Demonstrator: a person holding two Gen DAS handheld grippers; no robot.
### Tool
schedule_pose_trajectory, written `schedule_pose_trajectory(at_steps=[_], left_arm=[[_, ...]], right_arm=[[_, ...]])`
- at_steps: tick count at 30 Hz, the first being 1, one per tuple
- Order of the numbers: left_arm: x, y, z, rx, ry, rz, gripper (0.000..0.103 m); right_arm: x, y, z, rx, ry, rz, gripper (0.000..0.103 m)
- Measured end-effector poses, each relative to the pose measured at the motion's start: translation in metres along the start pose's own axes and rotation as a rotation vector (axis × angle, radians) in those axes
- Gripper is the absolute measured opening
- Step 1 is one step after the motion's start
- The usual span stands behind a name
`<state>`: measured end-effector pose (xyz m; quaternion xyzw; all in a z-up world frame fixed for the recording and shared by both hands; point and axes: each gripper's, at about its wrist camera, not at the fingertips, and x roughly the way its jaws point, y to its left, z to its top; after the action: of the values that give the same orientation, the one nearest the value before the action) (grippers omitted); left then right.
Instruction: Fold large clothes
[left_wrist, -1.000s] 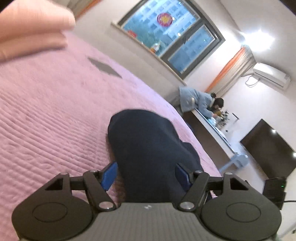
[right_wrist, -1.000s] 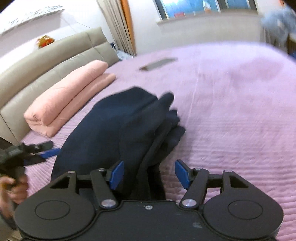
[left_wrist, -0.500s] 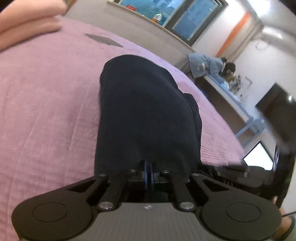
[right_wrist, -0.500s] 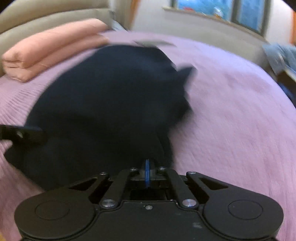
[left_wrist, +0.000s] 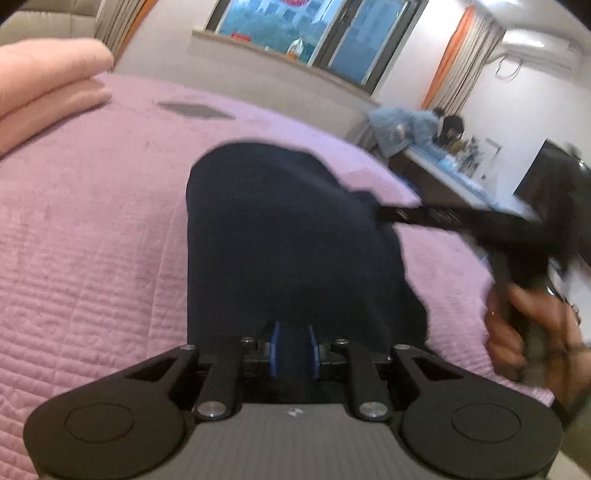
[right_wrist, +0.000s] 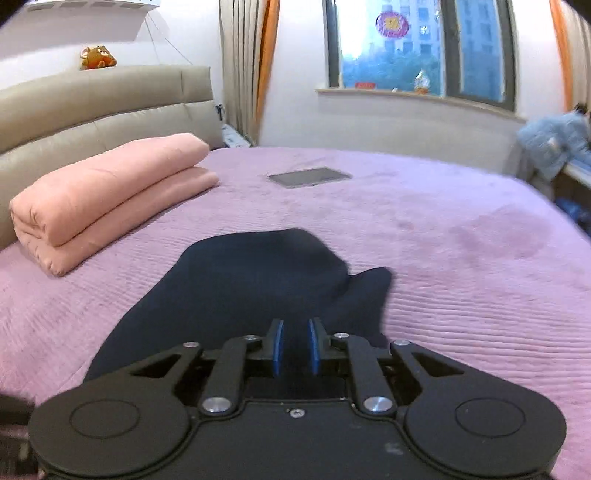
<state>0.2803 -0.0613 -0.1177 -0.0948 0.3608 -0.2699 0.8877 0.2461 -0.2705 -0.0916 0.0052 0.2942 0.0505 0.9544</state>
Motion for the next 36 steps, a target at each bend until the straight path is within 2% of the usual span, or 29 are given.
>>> schedule_pose_trajectory(at_steps=[2,5,6,9,10,11,12,13,15,17,18,19,21,24,27,32,33,36], left_arm=[[0.001,0.002,-0.007,0.000,-0.009,-0.031,0.019],[-0.004,0.007,-0.016,-0.023,0.004,-0.079,0.019],[-0.007,0.005,-0.017,-0.003,0.008,-0.081,0.024],[-0.020,-0.005,-0.018,0.029,0.012,-0.058,0.039],[-0.026,-0.016,-0.017,0.039,0.004,-0.030,0.040],[-0.033,-0.023,-0.013,0.055,-0.002,-0.004,0.041],[-0.041,-0.032,-0.011,0.085,-0.006,0.026,0.041],[-0.048,-0.042,-0.006,0.114,-0.010,0.051,0.041],[-0.070,-0.062,0.000,0.177,-0.024,0.106,0.043],[-0.096,-0.084,0.009,0.220,-0.056,0.149,0.051],[-0.109,-0.093,0.011,0.227,-0.075,0.164,0.059],[-0.124,-0.103,0.014,0.231,-0.094,0.181,0.069],[-0.151,-0.120,0.019,0.225,-0.130,0.212,0.082],[-0.186,-0.144,0.022,0.228,-0.152,0.277,0.085],[-0.208,-0.166,0.026,0.247,-0.149,0.387,0.096],[-0.240,-0.190,0.028,0.286,-0.236,0.536,0.101],[-0.243,-0.193,0.029,0.292,-0.239,0.561,0.102],[-0.245,-0.200,0.031,0.299,-0.184,0.644,0.102]], right_arm=[[0.022,-0.012,-0.012,-0.003,0.059,-0.041,0.015],[0.013,-0.024,-0.020,0.010,0.079,-0.177,0.015],[0.006,-0.030,-0.022,0.029,0.088,-0.203,0.016],[-0.030,-0.038,-0.027,0.103,0.135,-0.191,0.017],[-0.045,-0.038,-0.027,0.126,0.143,-0.179,0.020],[-0.062,-0.035,-0.027,0.143,0.146,-0.167,0.024],[-0.079,-0.030,-0.025,0.153,0.143,-0.162,0.036],[-0.102,-0.024,-0.024,0.165,0.131,-0.158,0.042],[-0.138,-0.009,-0.024,0.173,0.120,-0.143,0.045],[-0.175,0.007,-0.021,0.193,0.102,-0.122,0.063],[-0.186,0.013,-0.016,0.208,0.095,-0.121,0.079],[-0.204,0.021,-0.013,0.220,0.087,-0.112,0.079],[-0.228,0.031,-0.010,0.234,0.071,-0.115,0.079],[-0.252,0.045,-0.001,0.261,0.079,-0.146,0.081],[-0.264,0.053,0.007,0.282,0.098,-0.172,0.081],[-0.286,0.068,0.014,0.253,0.080,-0.176,0.082],[-0.289,0.071,0.015,0.246,0.078,-0.180,0.082],[-0.293,0.078,0.014,0.232,0.081,-0.170,0.082]])
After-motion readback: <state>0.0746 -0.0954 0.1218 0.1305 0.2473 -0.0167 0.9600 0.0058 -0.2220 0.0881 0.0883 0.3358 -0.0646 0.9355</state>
